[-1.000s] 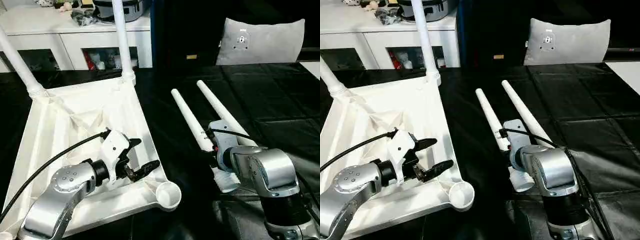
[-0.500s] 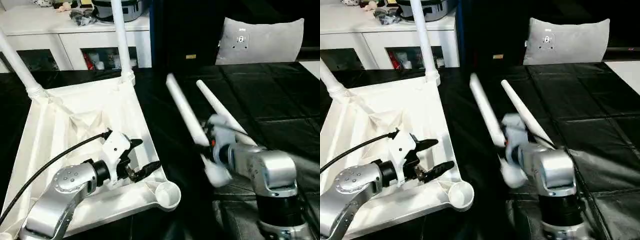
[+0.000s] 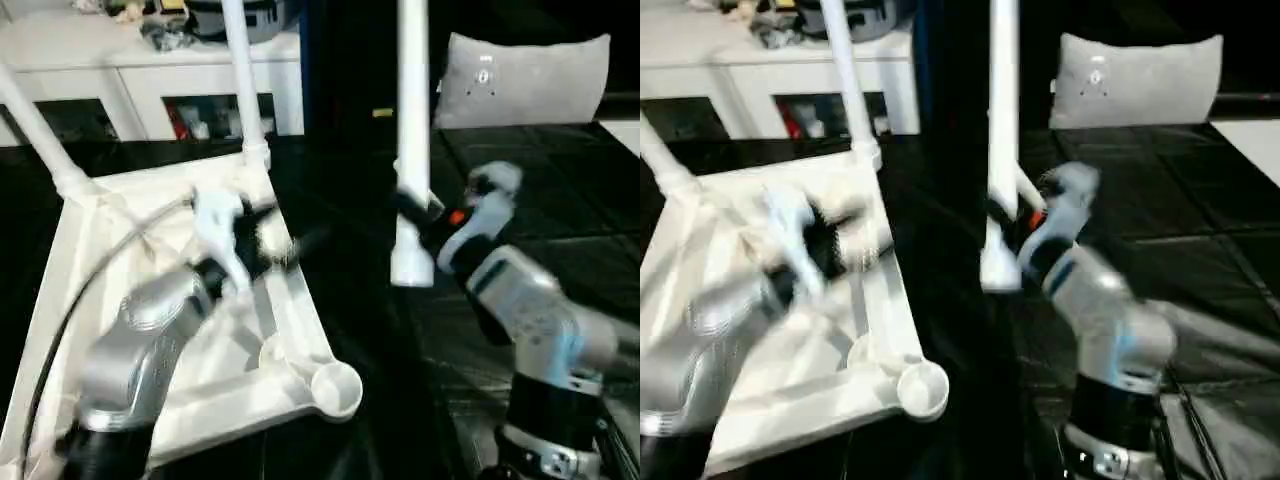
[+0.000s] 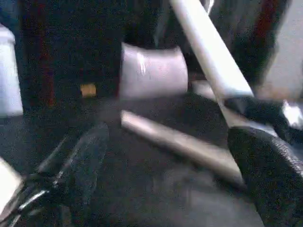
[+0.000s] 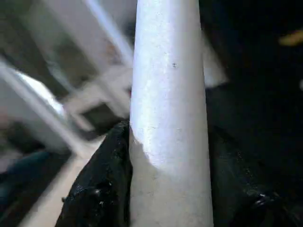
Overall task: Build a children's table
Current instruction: Pick table leg
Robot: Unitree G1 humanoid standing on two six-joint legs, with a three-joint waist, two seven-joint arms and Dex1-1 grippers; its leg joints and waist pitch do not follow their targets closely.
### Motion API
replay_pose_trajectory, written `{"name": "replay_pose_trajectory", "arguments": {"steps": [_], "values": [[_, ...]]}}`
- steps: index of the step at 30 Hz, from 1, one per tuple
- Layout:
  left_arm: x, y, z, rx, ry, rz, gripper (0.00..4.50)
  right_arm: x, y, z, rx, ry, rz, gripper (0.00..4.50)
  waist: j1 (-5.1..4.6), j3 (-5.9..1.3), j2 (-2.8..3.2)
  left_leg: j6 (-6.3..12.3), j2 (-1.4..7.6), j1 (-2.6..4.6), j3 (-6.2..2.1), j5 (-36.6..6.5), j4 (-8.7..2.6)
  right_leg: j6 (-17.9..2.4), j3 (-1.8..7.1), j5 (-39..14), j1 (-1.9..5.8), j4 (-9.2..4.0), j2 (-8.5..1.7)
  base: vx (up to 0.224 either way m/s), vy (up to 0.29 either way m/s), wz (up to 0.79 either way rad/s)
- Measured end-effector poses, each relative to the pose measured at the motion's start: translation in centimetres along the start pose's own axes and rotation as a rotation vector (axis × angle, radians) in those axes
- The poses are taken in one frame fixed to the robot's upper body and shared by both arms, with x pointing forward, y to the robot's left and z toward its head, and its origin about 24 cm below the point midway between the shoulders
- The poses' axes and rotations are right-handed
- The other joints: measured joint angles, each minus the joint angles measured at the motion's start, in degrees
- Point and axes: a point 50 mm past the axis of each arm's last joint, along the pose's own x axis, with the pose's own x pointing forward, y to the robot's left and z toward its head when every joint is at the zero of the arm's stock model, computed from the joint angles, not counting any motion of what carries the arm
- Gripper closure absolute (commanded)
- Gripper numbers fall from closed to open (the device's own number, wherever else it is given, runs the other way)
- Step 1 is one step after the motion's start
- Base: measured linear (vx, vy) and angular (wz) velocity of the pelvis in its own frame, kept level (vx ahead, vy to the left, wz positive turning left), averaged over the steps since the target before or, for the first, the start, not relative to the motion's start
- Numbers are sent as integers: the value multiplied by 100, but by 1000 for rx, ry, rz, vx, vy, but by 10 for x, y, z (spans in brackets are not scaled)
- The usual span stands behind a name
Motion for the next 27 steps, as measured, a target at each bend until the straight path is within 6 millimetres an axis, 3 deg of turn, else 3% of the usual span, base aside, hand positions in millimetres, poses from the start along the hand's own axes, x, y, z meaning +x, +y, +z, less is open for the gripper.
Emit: {"name": "replay_pose_trajectory", "arguments": {"steps": [4, 10, 16, 27], "values": [[17, -10, 11, -173, -94, -56, 0, -3, 13, 4, 82, -46, 239, 265, 25, 5, -18, 24, 1, -10, 3, 3, 2, -1, -4, -1, -1, -4, -1, 0, 0, 0], [42, -33, 25, -352, -171, -201, 0, -6, 24, 2, 93, -28, 427, 265, 122, 21, -50, 40, 1, -9, 12, 9, 10, -4, -4, 2, 2, -4, -7, 0, 0, 0], [49, -44, 28, -477, -190, -281, 0, -5, 26, -1, 78, 4, 486, 265, 139, 52, -99, 40, 3, -11, 15, 9, 10, -3, -3, 3, 1, -5, -7, 0, 0, 0], [51, -52, 27, -517, -163, -336, 0, -5, 30, -14, 13, 70, 521, 265, 141, 57, -107, 46, 3, -15, 16, 6, 10, -2, -3, 3, -1, -8, -7, 0, 0, 0]]}}
